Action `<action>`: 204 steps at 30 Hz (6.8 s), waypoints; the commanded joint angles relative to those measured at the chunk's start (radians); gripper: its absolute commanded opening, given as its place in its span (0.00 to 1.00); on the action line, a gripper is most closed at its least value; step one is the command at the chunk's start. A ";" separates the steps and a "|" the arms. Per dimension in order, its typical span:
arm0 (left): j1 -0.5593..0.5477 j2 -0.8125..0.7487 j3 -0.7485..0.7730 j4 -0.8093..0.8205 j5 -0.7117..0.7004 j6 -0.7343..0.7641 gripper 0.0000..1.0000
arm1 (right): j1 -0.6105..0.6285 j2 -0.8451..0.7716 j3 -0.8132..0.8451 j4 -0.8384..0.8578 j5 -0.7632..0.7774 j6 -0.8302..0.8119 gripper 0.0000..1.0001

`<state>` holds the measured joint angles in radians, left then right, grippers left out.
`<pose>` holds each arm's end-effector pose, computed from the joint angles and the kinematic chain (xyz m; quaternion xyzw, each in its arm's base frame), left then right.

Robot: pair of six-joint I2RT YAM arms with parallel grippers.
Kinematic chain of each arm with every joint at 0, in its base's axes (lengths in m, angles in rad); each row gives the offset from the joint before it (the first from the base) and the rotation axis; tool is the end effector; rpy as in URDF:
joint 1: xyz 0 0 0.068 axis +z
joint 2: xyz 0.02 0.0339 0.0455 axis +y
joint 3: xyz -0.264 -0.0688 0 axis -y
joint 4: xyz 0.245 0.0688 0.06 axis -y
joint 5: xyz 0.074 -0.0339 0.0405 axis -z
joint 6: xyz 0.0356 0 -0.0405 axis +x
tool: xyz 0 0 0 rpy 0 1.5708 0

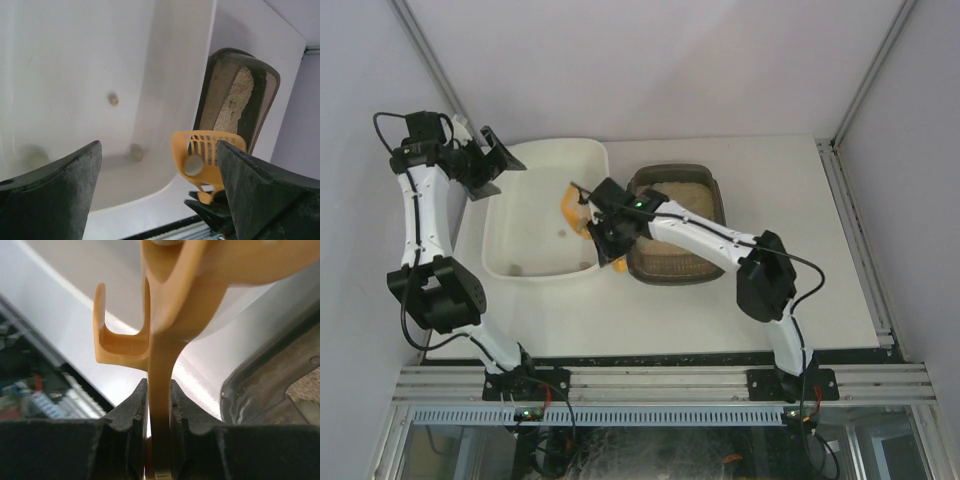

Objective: Clean the litter box

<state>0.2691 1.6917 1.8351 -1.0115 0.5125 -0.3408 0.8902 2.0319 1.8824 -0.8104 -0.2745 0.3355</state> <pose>0.3455 0.0772 0.3898 -0.1895 0.8925 -0.2498 0.3242 0.2761 0.3564 0.2841 -0.2983 0.8974 0.2781 0.1686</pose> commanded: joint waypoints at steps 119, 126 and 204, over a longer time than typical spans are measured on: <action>-0.559 0.161 -0.182 0.586 -0.411 -0.464 1.00 | -0.361 0.147 -0.028 -0.370 -0.441 0.046 0.00; -0.586 0.246 -0.145 0.638 -0.333 -0.398 1.00 | -0.339 0.164 0.002 -0.387 -0.372 0.029 0.00; -0.580 -0.037 -0.287 0.588 -0.421 -0.229 1.00 | -0.474 -0.187 -0.536 0.289 -0.662 0.189 0.00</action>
<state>-0.3218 1.7809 1.5345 -0.3794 0.1360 -0.6750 0.4145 1.9507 1.4055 -0.7315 -0.9257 0.4850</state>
